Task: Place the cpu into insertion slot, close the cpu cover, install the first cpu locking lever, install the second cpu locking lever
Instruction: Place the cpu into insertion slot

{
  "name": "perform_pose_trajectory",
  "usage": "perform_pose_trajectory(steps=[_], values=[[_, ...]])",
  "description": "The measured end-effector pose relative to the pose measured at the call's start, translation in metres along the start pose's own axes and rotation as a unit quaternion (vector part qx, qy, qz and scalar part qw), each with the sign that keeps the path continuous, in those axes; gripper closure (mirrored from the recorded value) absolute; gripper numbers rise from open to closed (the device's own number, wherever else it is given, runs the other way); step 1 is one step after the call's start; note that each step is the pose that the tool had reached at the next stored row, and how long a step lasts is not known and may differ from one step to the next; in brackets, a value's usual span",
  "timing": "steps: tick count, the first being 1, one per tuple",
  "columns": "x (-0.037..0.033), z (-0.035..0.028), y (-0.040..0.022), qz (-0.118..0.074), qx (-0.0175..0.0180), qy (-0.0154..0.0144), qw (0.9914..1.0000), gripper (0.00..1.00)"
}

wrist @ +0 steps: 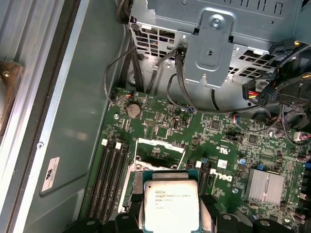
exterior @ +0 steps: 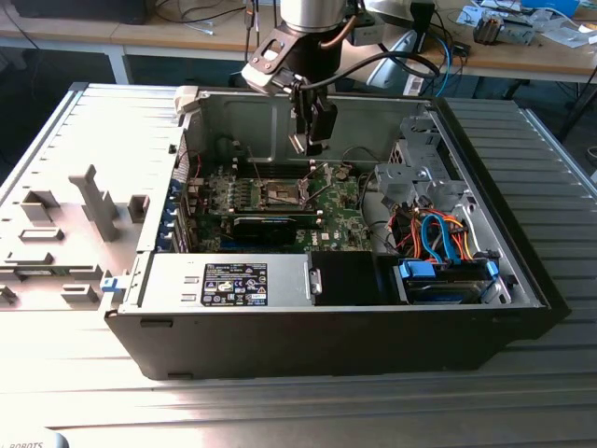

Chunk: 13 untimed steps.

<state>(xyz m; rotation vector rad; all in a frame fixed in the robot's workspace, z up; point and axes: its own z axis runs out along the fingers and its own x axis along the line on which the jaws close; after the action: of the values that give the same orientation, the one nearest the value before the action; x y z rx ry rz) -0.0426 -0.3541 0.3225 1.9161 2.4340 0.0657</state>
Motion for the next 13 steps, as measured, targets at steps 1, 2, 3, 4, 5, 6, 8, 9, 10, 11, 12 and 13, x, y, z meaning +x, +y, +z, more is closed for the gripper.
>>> perform_pose_trajectory(steps=[1,2,3,4,5,6,8,9,10,11,12,13], values=[[0.0000,0.0001,0.0000,0.000,0.0000,-0.0001,1.00000,0.46],[0.0000,0.0001,0.0000,0.001,0.0000,-0.0001,1.00000,0.46],[0.0000,0.0002,0.0000,0.001,0.0000,-0.0001,1.00000,0.46],[0.0000,0.0002,0.0000,0.002,0.0000,-0.0003,1.00000,0.46],[0.0000,0.0003,0.0000,0.002,0.0001,-0.0003,1.00000,0.46],[0.0000,0.0003,0.0000,0.003,0.0001,-0.0004,1.00000,0.46],[0.0000,0.0004,0.0000,0.003,0.0001,-0.0005,0.99999,0.46],[0.0000,0.0005,0.0000,0.004,0.0001,-0.0005,0.99999,0.46],[0.0000,0.0005,0.0000,0.004,0.0001,-0.0006,0.99999,0.46],[0.0000,0.0006,0.0000,0.005,0.0001,-0.0006,0.99999,0.46],[0.0000,0.0006,0.0000,0.005,0.0001,-0.0008,0.99999,0.46],[0.0000,0.0007,0.0000,0.006,0.0002,-0.0008,0.99998,0.46]])
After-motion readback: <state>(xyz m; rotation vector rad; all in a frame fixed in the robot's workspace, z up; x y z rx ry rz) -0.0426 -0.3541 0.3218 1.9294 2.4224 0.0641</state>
